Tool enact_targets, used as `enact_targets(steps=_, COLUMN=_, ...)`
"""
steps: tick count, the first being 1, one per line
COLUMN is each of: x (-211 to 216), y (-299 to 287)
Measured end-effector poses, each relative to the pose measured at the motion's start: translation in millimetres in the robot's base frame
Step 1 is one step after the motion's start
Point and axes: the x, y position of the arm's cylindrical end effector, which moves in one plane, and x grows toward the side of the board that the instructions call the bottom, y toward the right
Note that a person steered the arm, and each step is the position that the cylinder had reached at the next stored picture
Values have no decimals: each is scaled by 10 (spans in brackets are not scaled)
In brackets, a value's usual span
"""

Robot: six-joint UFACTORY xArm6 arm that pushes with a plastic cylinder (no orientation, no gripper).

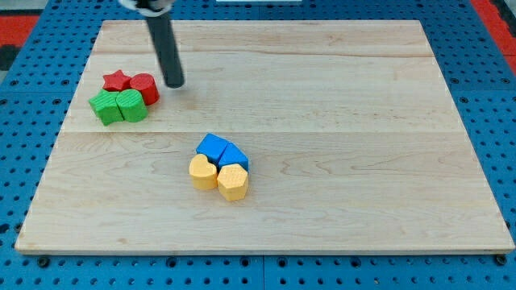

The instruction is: Slide the green blocks above the blue blocks

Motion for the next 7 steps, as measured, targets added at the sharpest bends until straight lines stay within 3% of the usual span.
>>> enact_targets(steps=1, x=-20, y=328)
enact_targets(steps=3, x=971, y=100)
enact_targets(steps=5, x=1080, y=-620)
enact_targets(steps=7, x=1235, y=-1697)
